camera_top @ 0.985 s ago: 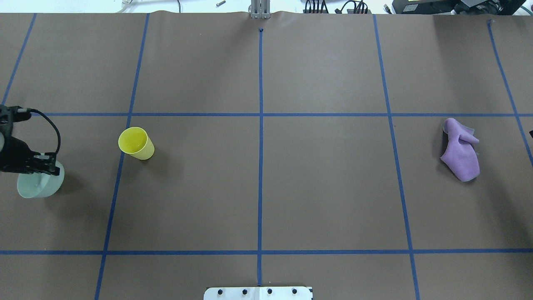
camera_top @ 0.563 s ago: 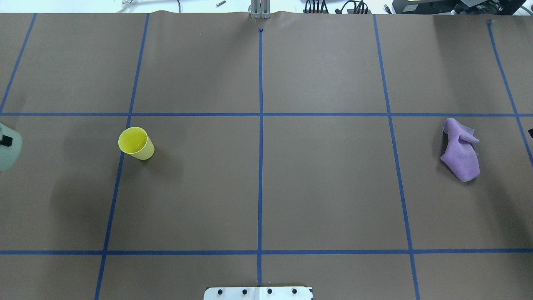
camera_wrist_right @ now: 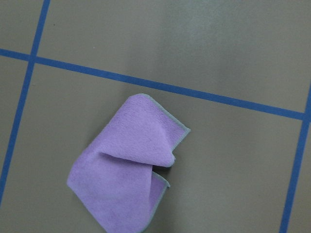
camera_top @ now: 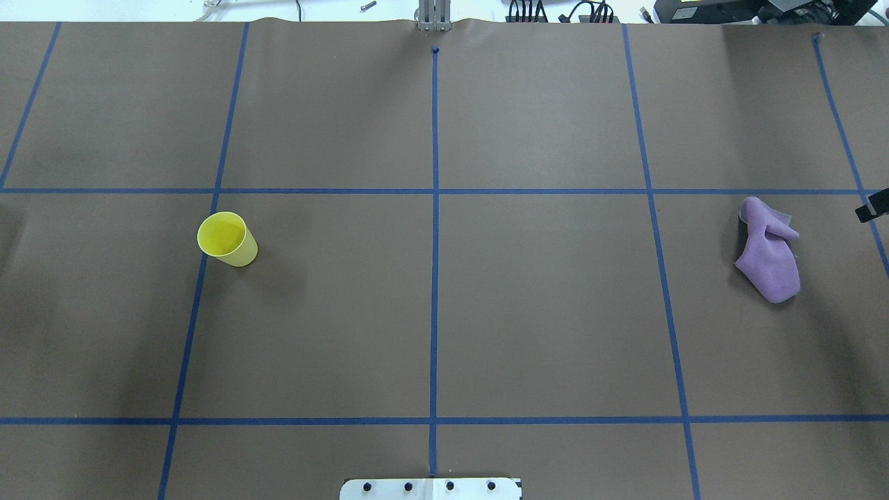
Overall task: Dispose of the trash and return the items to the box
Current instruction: 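Lift the green bowl into the clear box while the right gripper reaches the cloth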
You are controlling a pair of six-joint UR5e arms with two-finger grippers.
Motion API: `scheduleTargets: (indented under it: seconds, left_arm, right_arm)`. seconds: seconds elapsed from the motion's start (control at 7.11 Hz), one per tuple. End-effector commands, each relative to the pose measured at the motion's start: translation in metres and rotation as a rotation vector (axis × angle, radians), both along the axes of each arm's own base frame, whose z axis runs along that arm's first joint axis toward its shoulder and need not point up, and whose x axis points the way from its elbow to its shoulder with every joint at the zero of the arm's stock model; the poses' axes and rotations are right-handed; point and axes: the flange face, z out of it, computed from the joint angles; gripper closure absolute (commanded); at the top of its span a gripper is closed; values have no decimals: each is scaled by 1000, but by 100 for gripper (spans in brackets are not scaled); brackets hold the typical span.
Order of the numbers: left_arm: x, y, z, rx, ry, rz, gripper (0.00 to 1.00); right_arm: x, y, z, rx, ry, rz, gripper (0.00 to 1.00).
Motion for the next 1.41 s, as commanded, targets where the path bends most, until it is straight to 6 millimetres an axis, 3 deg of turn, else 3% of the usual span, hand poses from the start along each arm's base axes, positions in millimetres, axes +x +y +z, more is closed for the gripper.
scheduleTargets:
  seconds: [0.0,0.14,0.56,0.7,0.99,1.27]
  left_arm:
    - [-6,3,84,-26,-47,37,100]
    - [-6,5,99,-41,-33,-13,100]
    - [0,3,98,-84,36,-56,100]
    - [1,1,97,-83,36,-54,100]
    - [2,0,96,-78,36,-52,100]
    - [2,1,99,-75,36,-52,100]
  right_arm:
    - [-56,-4,12,-34,-21,15,0]
    - [-66,-3,14,-52,-32,42,0]
    - [-102,-3,33,-66,64,51,0]
    - [-109,-9,31,-85,59,64,0]
    - [-141,-20,2,-152,25,124,0]
    - [-151,-26,2,-157,25,115,0]
